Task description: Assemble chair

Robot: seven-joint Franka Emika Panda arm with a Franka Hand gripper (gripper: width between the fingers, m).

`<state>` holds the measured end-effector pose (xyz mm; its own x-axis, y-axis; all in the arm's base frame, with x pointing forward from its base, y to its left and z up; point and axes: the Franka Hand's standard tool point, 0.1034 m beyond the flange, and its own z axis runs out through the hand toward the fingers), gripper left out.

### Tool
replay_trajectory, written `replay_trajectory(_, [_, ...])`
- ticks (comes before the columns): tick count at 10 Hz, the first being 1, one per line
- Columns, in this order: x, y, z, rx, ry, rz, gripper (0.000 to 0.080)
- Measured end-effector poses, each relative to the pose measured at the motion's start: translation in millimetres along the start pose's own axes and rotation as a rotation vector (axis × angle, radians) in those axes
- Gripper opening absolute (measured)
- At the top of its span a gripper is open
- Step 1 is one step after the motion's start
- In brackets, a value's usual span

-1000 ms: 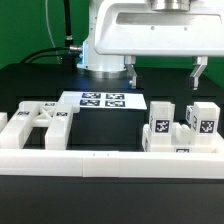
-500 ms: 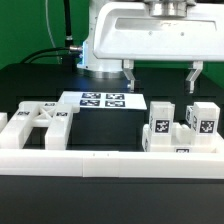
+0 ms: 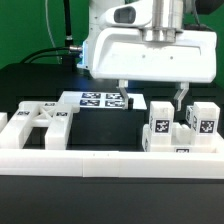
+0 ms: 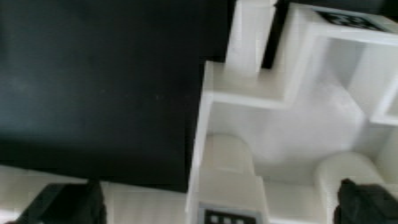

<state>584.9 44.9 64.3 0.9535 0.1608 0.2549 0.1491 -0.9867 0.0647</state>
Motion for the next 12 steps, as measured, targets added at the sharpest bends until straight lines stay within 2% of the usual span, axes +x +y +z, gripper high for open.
replay_trajectory(3, [-1.5,0.2,2.9,-0.007,0.011,-0.001,0.0649])
replay_trajectory(5, [-11.1,-4.7,26.5,-0.024,0.013,0.003,0.0649])
replay_trajectory(7, [-12.5,-7.2,39.0,-0.036,0.022,-0.002,0.0649])
replay_trajectory(11, [-21.6,-2.5,50.7,-0.047,0.011,-0.003,0.0649])
replay_trajectory(12, [-22.5,-2.5,51.7,-0.047,0.009,-0.003,0.0532])
